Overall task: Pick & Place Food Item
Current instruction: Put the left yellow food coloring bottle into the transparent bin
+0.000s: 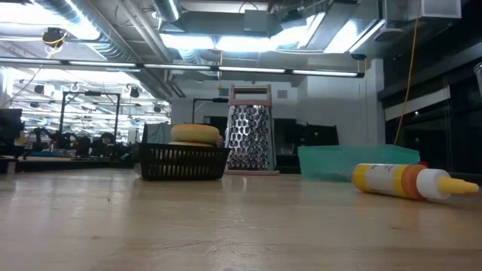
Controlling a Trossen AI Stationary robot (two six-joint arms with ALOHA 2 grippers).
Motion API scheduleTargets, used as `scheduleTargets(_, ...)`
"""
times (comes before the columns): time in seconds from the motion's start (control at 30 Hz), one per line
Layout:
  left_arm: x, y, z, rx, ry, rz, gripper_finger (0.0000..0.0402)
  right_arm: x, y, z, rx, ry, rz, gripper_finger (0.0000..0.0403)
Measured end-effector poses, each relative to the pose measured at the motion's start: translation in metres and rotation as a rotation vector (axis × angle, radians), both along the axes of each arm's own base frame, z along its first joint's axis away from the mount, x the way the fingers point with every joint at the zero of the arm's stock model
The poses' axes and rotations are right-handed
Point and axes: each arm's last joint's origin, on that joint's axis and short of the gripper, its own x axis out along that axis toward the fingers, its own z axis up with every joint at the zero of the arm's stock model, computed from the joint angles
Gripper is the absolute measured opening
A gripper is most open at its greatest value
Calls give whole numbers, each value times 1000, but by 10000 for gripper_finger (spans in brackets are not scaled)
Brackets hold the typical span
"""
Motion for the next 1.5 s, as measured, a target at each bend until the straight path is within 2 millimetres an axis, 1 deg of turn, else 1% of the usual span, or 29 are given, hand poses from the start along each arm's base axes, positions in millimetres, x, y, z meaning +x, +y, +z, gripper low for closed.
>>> scheduleTargets(0.2, -6, -10, 0, -5, -6, -24, 110, 1, -1, -1, 5, 13, 6, 259)
scheduleTargets(0.47, -10, -15, 0, -5, -4, -36, 110, 3, 0, -3, 41, 49, 38, 259)
scheduleTargets(0.57, -9, -16, 1, -8, -16, -42, 110, 7, 0, -8, 40, 73, 49, 259)
scheduleTargets(0.8, -8, -15, 1, -3, -18, -48, 110, 24, -3, -20, 36, 125, 49, 259)
scheduleTargets(1.0, -9, -14, 1, 2, -10, -47, 110, 29, -3, -17, 26, 112, 63, 259)
scheduleTargets(1.13, -8, -14, 0, 5, -6, -46, 110, 28, 1, -15, 15, 92, 91, 259)
scheduleTargets(1.4, -8, -12, 0, 1, -4, -45, 110, 28, 1, -15, 11, 94, 95, 258)
scheduleTargets(1.5, -8, -13, 0, -2, -3, -47, 110, 28, 1, -15, 8, 93, 95, 245)
